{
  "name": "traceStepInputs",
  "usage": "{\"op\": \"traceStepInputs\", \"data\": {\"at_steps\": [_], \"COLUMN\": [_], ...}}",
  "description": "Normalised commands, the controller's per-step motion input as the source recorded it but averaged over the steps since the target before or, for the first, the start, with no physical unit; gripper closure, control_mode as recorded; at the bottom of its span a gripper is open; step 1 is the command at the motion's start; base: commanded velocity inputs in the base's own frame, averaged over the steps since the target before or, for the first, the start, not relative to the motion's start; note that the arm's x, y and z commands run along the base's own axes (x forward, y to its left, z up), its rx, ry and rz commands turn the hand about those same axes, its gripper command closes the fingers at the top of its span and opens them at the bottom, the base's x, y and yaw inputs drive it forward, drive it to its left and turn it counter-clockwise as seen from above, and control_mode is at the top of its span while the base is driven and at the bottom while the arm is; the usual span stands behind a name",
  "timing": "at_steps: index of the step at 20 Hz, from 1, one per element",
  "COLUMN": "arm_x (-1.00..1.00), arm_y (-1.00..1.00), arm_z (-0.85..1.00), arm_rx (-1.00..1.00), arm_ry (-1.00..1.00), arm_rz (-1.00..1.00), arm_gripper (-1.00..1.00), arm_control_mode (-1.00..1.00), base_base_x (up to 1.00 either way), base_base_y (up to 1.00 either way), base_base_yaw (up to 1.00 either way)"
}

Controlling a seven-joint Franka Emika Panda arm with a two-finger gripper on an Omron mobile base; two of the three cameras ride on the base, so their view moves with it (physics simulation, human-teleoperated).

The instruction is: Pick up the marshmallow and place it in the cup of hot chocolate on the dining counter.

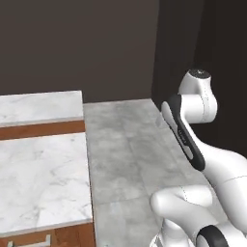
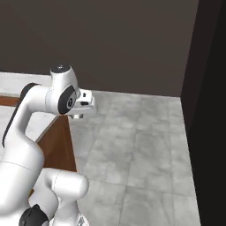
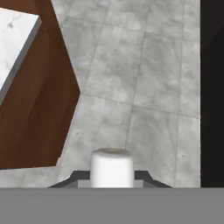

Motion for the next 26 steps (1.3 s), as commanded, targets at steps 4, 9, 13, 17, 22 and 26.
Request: {"op": "traceStepInputs", "data": {"at_steps": [4, 9, 13, 17, 22, 26], "arm_x": [0.0, 0.0, 0.0, 0.0, 0.0, 0.0], "arm_y": [0.0, 0.0, 0.0, 0.0, 0.0, 0.0], "arm_z": [0.0, 0.0, 0.0, 0.0, 0.0, 0.0], "arm_rx": [0.0, 0.0, 0.0, 0.0, 0.0, 0.0], "arm_ry": [0.0, 0.0, 0.0, 0.0, 0.0, 0.0], "arm_rz": [0.0, 0.0, 0.0, 0.0, 0.0, 0.0], "arm_gripper": [1.0, 1.0, 1.0, 1.0, 1.0, 1.0], "arm_control_mode": [1.0, 1.0, 1.0, 1.0, 1.0, 1.0], "base_base_x": [1.0, 1.0, 1.0, 1.0, 1.0, 1.0], "base_base_y": [0.0, -0.1, -0.36, -0.7, -0.6, -0.18], "base_base_yaw": [0.23, 0.2, 0.11, 0.01, -0.01, 0.01]}}
